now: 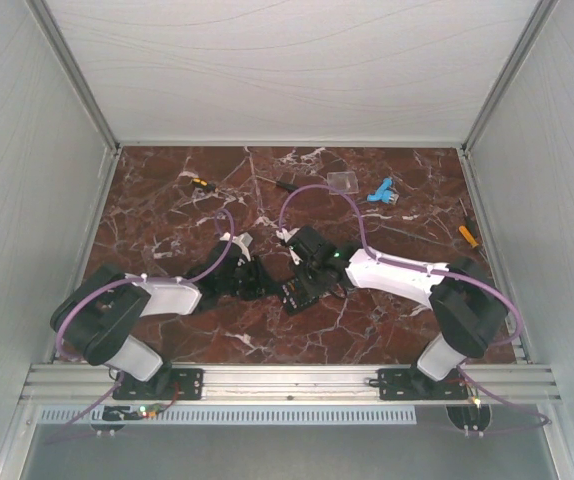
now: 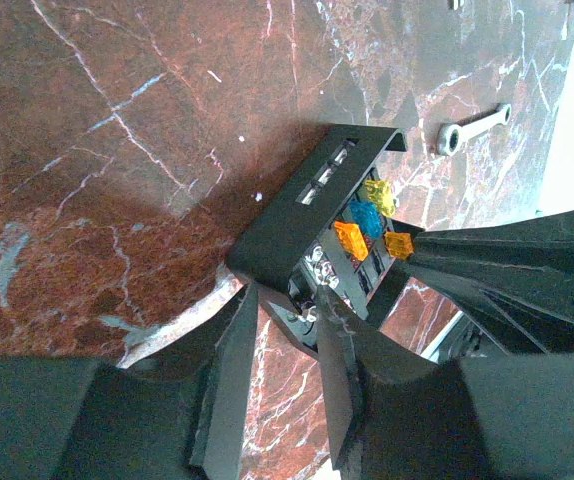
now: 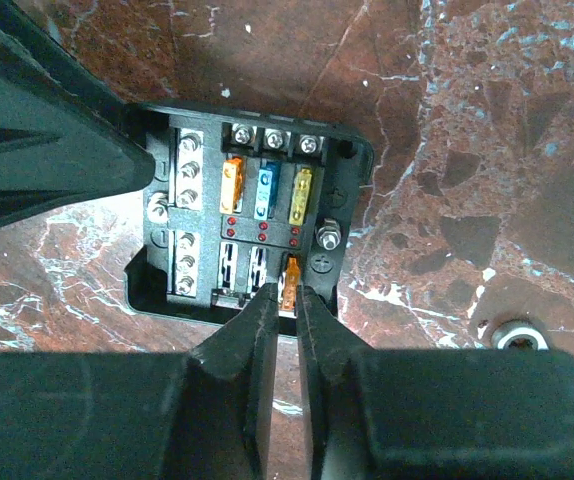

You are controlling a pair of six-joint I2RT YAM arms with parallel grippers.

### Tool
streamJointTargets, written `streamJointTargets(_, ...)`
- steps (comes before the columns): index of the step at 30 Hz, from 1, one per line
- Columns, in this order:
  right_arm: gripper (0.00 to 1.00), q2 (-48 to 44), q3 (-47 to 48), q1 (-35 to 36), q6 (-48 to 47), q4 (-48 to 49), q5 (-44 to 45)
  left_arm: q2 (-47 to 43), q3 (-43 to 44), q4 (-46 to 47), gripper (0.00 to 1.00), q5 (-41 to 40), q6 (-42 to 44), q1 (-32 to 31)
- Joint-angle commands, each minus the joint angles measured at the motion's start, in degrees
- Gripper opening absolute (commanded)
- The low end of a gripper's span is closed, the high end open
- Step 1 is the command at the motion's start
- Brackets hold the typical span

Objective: Snap on the fuse box
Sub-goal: Install the fuse at the fuse box base.

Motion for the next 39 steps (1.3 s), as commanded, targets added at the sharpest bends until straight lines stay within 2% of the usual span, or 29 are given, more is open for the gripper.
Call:
streamJointTargets(1,0.10,0.7,1.9,0.1,-1.0,-0.2,-0.6,-0.6,0.8,1.6,0.31,0.1,-0.1,-0.4)
streamJointTargets(18,0.00,2.8,2.9,1.4,-0.6,-3.2,2.5,-1.0,0.8,1.2,0.30,-0.2,-0.1,-0.4)
streamJointTargets(32,0.00,1.0,-1.1,1.4,6.6,-1.3,3.0,-1.4,0.6,0.9,0.30,-0.7,-0.4,-0.4)
streamJointTargets(39,0.00,-0.3,-3.9,1.9,9.7,0.7,6.3,-1.3,0.6,1.0,0.30,-0.9,-0.5,-0.4)
